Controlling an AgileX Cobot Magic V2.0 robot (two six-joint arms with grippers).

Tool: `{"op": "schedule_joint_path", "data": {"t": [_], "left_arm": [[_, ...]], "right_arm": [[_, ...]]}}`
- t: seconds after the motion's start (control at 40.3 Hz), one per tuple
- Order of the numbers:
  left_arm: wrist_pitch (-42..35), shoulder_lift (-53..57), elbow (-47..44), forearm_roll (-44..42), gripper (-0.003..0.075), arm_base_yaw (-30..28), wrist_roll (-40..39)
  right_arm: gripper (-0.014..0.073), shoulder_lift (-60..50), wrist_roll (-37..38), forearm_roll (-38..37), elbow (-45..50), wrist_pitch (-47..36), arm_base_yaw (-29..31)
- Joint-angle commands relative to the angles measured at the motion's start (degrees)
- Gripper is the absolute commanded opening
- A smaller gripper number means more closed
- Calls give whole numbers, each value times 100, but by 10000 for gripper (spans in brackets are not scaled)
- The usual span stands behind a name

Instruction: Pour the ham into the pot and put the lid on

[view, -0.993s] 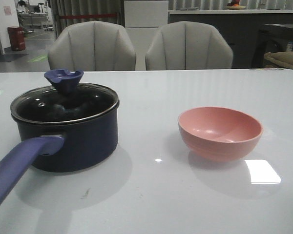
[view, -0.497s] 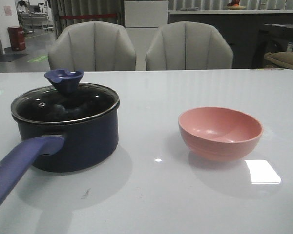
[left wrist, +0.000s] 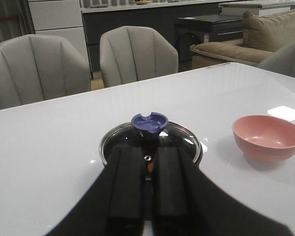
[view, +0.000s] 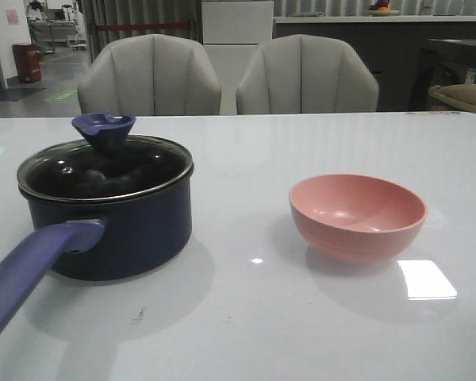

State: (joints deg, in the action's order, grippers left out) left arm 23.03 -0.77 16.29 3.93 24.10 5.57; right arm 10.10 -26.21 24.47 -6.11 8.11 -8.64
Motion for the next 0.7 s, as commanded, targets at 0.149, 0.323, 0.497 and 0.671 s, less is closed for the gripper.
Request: {"op": "schedule_joint_path", "data": {"t": [0.149,0.323,0.497,0.671], "left_arm": [[-484,-59,144,75,132,24,-9],[-738,-50,-108,-169,132,-73,-9],[-1750,-47,-797,-163,132,-1145,-70],[-2303,112,-1457,-296,132,-2048,-638]], "right_arm": [[146,50,-41,11,-159,-397,16],[146,50,-41,11,-159,-397,16],[146,50,-41,11,-159,-397,16],[146,50,-41,11,-159,-397,16]]}}
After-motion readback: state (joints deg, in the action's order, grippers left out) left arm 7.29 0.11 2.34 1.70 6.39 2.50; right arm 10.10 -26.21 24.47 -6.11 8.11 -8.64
